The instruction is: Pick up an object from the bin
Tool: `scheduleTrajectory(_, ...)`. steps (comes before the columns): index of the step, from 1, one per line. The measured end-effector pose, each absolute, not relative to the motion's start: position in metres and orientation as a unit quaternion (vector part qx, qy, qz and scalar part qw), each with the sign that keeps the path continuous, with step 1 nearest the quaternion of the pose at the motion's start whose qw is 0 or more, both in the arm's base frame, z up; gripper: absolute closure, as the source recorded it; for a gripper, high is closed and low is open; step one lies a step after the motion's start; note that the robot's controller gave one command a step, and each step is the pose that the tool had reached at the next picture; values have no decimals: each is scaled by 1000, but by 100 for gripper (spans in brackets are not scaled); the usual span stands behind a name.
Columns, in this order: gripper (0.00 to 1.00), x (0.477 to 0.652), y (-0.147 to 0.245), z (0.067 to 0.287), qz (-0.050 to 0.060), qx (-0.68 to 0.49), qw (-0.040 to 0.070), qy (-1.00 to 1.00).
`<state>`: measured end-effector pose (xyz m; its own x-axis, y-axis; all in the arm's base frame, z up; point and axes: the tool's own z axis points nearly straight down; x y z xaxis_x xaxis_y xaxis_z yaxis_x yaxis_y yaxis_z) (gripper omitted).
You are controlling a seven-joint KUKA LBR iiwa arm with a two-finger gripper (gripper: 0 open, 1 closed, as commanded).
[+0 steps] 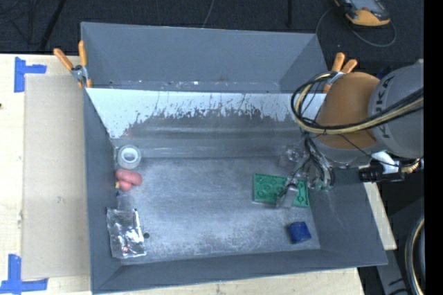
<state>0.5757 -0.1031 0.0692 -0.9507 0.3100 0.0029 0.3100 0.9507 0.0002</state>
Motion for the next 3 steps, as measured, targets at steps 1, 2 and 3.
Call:
scheduleTrajectory(1,0,576,-103,69,0,-156,1,-988)
scheduleTrajectory(2,100,578,-104,72,0,-156,-1,-988)
scheduleTrajectory(3,100,579,-105,186,0,-155,-4,-988)
